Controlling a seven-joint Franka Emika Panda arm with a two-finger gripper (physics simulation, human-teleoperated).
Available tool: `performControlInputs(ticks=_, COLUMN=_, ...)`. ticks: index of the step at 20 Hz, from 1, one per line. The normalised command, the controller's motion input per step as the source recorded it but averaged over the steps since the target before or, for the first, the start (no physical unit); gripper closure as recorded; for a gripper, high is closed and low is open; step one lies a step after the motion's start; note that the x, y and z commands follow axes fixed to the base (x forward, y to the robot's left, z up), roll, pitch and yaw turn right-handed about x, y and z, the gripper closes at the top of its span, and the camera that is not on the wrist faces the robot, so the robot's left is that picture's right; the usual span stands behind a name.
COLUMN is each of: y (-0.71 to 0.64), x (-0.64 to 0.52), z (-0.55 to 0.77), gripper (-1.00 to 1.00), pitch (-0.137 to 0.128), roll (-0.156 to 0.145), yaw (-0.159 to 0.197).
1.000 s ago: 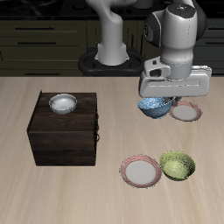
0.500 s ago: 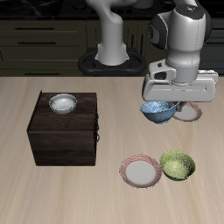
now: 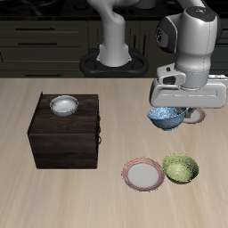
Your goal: Stack the blue bowl on the green bowl
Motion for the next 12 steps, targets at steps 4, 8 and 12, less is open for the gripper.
performControlInputs(ticks=4, y=0.04, x=0.12, z=-0.06, gripper=1.00, pitch=-0.005, roll=-0.006, yaw=0.008)
performControlInputs(ticks=8, y=-0.03, x=0.15, z=-0.08, gripper=1.00, pitch=0.003, roll=-0.015, yaw=-0.014)
performControlInputs(ticks=12, y=0.06, x=0.02, z=-0.16, gripper=1.00, pitch=0.016, roll=0.002, yaw=0.004)
